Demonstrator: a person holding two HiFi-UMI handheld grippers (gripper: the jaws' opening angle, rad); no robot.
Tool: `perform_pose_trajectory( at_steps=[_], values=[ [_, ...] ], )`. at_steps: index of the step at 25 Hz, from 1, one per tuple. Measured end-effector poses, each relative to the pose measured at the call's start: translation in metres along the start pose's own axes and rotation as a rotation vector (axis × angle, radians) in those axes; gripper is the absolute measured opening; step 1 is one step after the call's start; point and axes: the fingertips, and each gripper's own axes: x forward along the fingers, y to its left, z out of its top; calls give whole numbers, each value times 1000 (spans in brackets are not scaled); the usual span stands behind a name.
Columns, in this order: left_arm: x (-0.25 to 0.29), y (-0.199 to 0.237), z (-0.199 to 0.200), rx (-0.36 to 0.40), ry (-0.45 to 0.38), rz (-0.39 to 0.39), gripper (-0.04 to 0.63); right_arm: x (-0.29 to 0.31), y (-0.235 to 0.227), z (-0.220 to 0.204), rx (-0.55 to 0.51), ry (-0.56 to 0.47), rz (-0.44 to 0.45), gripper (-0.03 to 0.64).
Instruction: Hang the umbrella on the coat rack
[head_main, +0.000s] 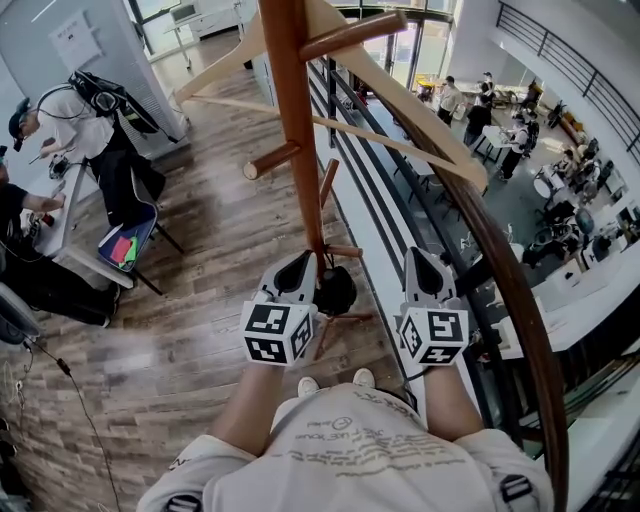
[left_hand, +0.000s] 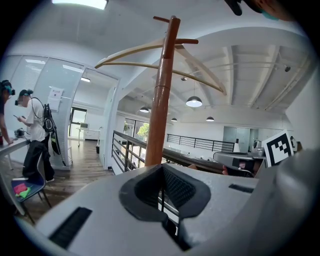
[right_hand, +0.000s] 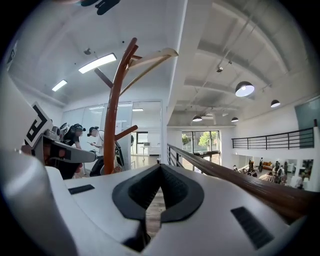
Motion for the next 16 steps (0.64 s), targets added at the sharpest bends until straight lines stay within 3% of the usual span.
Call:
perform_pose_trajectory(
  at_steps=[16],
  values=[
    [1,-3,-2,-5,6,13,-3,3,-1,-3,23,14,28,0]
  ],
)
